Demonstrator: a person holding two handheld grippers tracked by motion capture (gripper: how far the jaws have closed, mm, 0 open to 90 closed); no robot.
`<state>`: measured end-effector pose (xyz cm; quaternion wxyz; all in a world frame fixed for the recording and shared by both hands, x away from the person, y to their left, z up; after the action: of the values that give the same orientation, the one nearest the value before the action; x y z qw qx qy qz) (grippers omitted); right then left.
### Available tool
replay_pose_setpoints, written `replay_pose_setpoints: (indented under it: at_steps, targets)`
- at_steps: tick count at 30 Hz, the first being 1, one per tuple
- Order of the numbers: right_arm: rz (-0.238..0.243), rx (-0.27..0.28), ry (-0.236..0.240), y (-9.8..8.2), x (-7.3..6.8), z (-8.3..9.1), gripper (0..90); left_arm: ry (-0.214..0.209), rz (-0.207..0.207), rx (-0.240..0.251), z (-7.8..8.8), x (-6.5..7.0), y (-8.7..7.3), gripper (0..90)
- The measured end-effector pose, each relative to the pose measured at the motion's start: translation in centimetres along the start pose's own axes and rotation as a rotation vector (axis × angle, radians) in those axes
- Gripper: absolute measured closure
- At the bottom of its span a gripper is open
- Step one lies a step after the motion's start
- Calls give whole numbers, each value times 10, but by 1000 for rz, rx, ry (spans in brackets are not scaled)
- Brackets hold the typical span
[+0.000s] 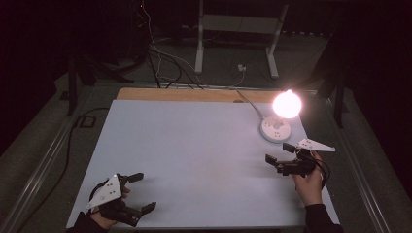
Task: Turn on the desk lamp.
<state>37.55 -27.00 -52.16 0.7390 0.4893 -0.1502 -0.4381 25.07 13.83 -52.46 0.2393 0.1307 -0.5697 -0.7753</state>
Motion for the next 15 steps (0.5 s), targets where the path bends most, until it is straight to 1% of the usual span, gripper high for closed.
replay_pose_setpoints:
  at_steps: [3, 8, 11, 15]
  targets:
    - [-13, -3, 14, -6, -5, 2, 0, 3, -1, -1, 0, 0, 0, 3]
    - [-9, -22, 29, -18, -15, 4, 0, 3, -2, -2, 0, 0, 0, 3]
    - [-8, -46, 32, -28, -19, 4, 0, 1, -4, 0, 0, 0, 0, 3]
    - [-24, -76, 48, -43, -26, 5, 0, 4, -7, -4, 0, 0, 0, 2]
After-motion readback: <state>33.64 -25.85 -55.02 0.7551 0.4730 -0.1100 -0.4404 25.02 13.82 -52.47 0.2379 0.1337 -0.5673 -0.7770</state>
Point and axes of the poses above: each handheld gripper's, and its own axes: z roughly backward along the jaws, y roughly out of its top, x roughly to its right, the point moved 10 cm from there along -z, roughly forward along the jaws, and after that the axes turned 1 degree about -x, right-handed, at the moved point
